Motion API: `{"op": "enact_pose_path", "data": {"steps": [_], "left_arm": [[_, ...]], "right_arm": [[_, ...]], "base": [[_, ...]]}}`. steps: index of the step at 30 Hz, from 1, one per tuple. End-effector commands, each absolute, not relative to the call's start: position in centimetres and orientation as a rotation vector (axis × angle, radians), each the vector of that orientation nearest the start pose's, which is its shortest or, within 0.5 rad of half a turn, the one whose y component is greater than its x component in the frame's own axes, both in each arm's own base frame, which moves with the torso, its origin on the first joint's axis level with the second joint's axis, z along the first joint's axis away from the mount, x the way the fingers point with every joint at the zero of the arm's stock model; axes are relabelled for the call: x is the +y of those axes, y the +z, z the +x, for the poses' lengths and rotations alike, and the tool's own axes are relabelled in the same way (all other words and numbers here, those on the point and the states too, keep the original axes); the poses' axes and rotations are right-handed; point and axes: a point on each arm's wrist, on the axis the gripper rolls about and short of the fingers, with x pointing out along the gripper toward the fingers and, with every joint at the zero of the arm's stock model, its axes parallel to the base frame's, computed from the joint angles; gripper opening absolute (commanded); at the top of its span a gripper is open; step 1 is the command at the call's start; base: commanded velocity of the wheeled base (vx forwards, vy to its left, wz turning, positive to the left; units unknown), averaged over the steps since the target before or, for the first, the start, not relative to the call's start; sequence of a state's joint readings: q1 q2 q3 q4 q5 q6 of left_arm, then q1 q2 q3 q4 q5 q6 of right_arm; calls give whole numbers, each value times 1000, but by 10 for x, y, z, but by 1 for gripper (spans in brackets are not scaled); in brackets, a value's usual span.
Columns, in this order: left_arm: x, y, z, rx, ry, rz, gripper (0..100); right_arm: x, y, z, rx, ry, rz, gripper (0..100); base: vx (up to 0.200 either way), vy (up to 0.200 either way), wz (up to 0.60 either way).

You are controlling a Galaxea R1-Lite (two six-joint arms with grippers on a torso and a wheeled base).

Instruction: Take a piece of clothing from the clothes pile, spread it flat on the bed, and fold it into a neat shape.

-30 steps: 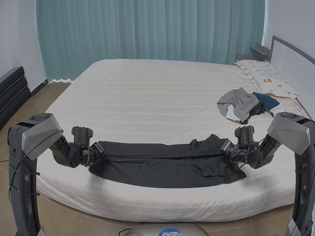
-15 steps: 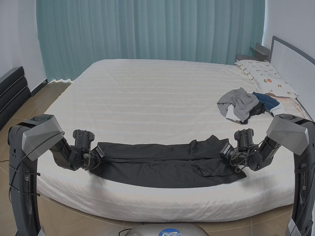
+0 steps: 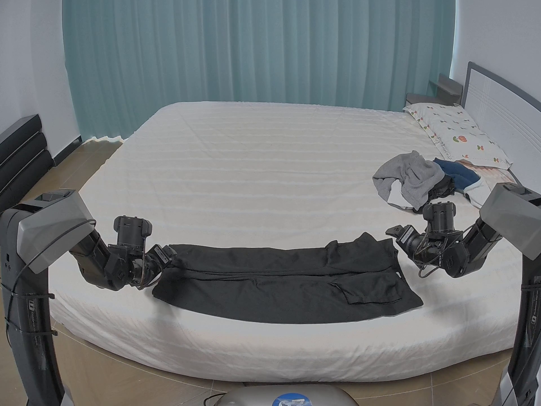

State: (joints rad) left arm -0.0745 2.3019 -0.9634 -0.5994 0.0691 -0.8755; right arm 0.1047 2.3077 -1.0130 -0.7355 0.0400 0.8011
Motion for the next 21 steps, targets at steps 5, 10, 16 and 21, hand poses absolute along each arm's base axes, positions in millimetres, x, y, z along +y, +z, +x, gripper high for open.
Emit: {"op": "enact_pose_path", "data": {"steps": [5, 10, 16, 21], "left_arm": [[-23, 11, 387, 676, 317, -946, 100], [-20, 3, 390, 681, 318, -957, 100], [-20, -2, 391, 658, 305, -956, 100], [-20, -2, 391, 657, 304, -956, 100]], "right_arm": [[49, 11, 415, 632, 49, 654, 100], [49, -9, 435, 660, 53, 601, 100], [53, -27, 446, 673, 65, 586, 100], [53, -29, 447, 676, 66, 580, 0]], "base": [[0, 0, 0], [0, 0, 0], [0, 0, 0], [0, 0, 0]]}}
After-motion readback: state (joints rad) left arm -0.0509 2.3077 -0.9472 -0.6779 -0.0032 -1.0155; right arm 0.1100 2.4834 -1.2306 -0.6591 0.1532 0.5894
